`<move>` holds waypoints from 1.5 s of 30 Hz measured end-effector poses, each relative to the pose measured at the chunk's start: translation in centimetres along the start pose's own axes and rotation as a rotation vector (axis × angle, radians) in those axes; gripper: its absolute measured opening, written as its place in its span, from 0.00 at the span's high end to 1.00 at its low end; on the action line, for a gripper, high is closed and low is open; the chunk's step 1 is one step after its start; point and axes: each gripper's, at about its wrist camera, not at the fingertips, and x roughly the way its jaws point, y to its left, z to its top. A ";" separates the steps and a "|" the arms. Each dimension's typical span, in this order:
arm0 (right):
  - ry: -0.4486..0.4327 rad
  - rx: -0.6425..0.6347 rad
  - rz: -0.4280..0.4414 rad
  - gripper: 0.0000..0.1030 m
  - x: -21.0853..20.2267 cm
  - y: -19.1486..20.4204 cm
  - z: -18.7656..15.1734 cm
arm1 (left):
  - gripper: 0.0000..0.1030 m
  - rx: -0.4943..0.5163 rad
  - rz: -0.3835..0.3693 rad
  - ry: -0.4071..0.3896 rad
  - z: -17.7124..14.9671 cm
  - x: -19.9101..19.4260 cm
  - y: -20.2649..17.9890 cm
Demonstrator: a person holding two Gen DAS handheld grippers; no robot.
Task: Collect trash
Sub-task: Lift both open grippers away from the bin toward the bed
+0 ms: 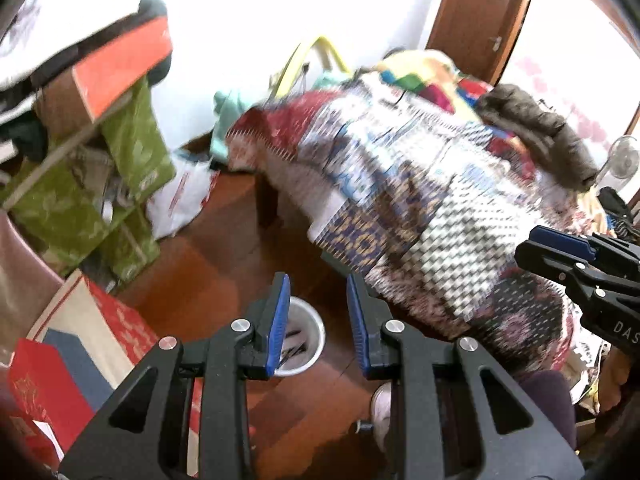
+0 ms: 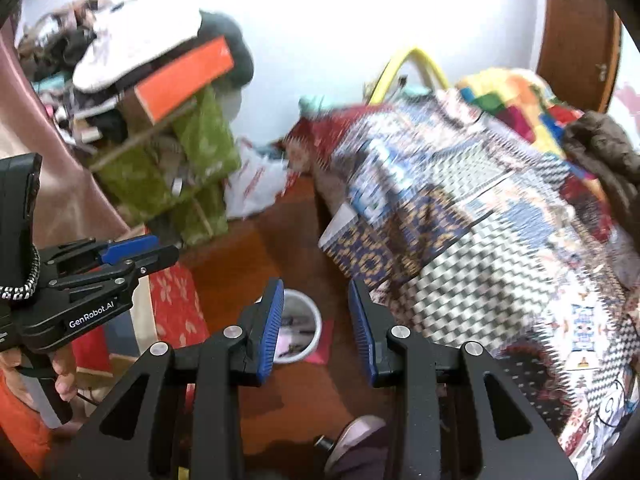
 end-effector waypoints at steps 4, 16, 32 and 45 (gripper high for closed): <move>-0.090 0.018 -0.030 0.70 -3.8 -1.8 -0.2 | 0.73 0.021 -0.040 -0.078 1.2 -2.7 -3.1; -0.280 0.065 -0.185 0.70 -12.8 -9.0 -1.7 | 0.72 0.179 -0.137 -0.202 4.0 -5.9 -14.9; -0.275 0.200 -0.424 0.50 -16.5 -21.8 -5.6 | 0.45 0.314 -0.285 -0.154 7.6 0.2 -30.5; -0.159 0.395 -0.436 0.50 -12.6 -33.4 -7.8 | 0.45 0.336 -0.299 0.016 9.9 13.2 -36.9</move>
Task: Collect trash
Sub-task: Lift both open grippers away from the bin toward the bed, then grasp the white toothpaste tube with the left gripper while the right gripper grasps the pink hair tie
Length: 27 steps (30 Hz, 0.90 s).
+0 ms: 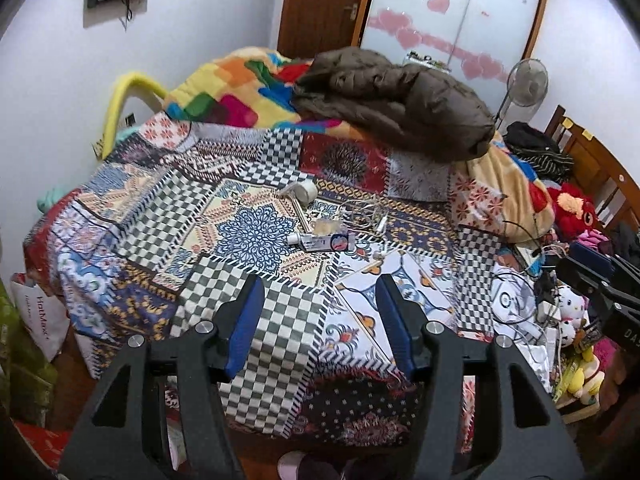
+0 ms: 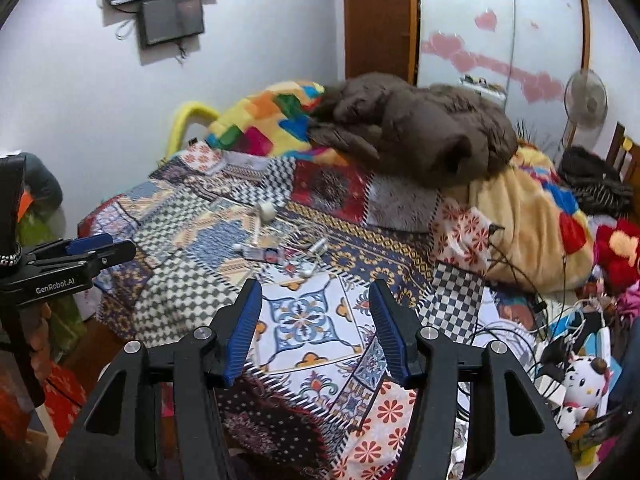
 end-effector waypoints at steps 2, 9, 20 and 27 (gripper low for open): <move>0.025 0.015 0.000 0.50 1.7 -0.8 0.1 | 0.45 -0.006 0.010 0.025 0.5 2.4 0.3; 0.104 0.078 0.035 0.50 7.9 -2.8 0.8 | 0.45 -0.073 -0.011 0.077 1.3 8.7 2.2; 0.199 0.186 0.095 0.50 17.6 -4.0 2.0 | 0.45 -0.113 -0.037 0.127 1.9 17.3 4.3; 0.219 0.206 0.089 0.50 22.5 -3.3 3.0 | 0.55 -0.138 -0.084 0.122 1.7 21.1 5.1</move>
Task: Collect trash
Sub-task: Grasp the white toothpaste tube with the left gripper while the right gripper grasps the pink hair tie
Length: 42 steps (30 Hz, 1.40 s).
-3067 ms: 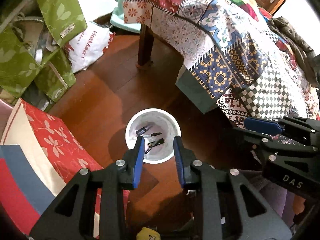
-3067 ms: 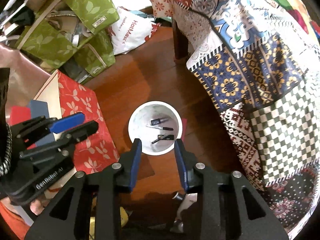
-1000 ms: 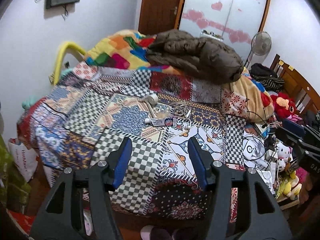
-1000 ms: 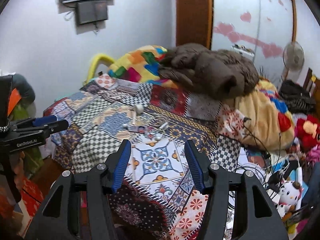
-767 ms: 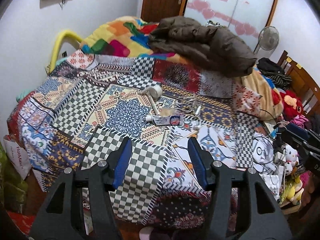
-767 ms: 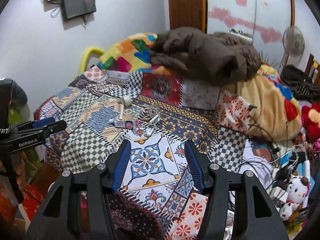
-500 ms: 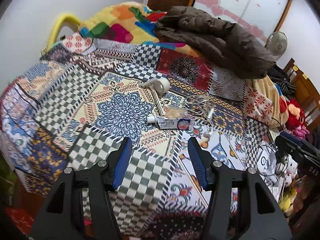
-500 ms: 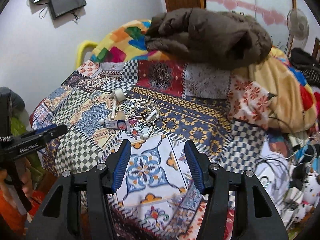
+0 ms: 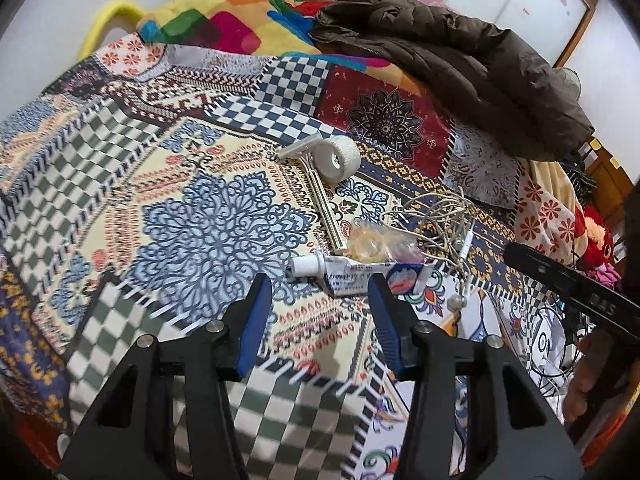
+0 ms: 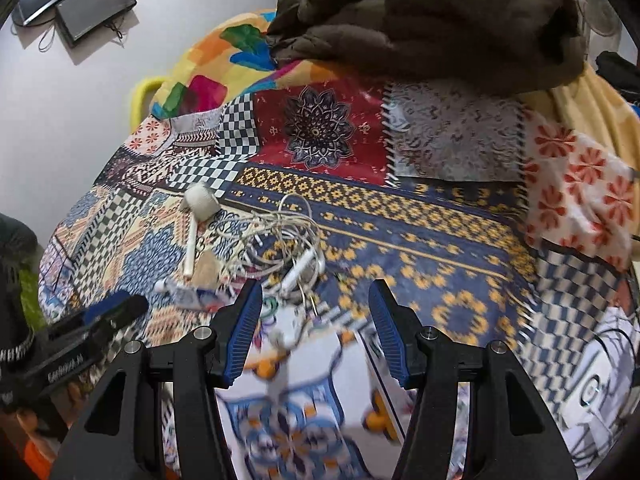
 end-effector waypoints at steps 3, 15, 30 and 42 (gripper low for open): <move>0.032 0.035 0.019 0.50 2.1 0.1 0.5 | 0.55 0.018 -0.009 -0.007 0.0 0.9 -0.1; 0.020 0.041 -0.007 0.80 4.6 0.7 0.9 | 0.68 0.017 -0.034 -0.005 0.1 3.1 0.5; -0.039 -0.032 -0.017 0.90 1.4 1.5 0.7 | 0.79 0.003 -0.006 -0.012 1.0 3.2 0.7; -0.105 -0.025 -0.022 0.90 -4.8 1.6 0.1 | 0.79 0.004 0.018 -0.060 -0.3 -3.7 -0.4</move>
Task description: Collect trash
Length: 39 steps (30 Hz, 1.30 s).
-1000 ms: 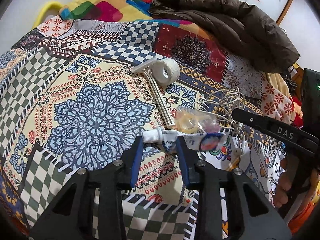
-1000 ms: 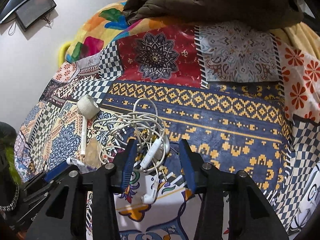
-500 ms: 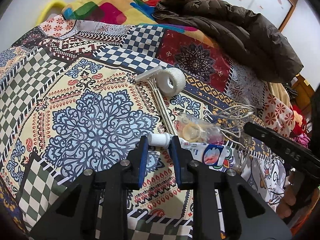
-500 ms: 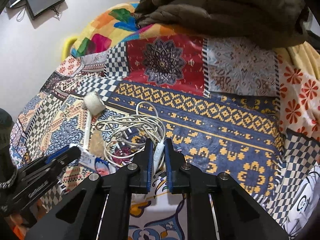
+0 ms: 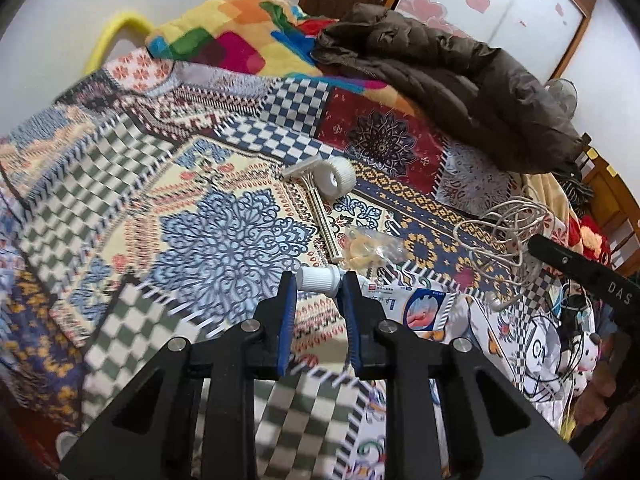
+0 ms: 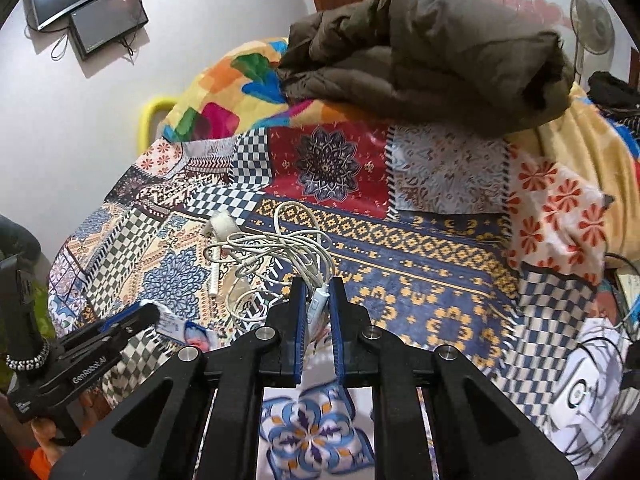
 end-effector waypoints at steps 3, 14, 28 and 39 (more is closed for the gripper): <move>-0.006 -0.007 0.005 0.90 -1.8 0.2 -0.2 | 0.79 0.032 0.021 -0.007 -0.1 -2.2 -0.5; 0.131 -0.017 0.068 0.90 -1.8 0.9 -4.8 | 0.79 0.067 0.089 0.035 -2.8 -5.1 -0.2; 0.248 -0.047 -0.044 0.86 4.6 -1.3 -4.1 | 0.79 0.072 0.085 0.102 -4.3 -1.7 0.5; 0.189 -0.152 0.026 0.68 0.5 1.1 -8.1 | 0.79 0.115 0.070 0.073 -5.5 -3.2 -0.5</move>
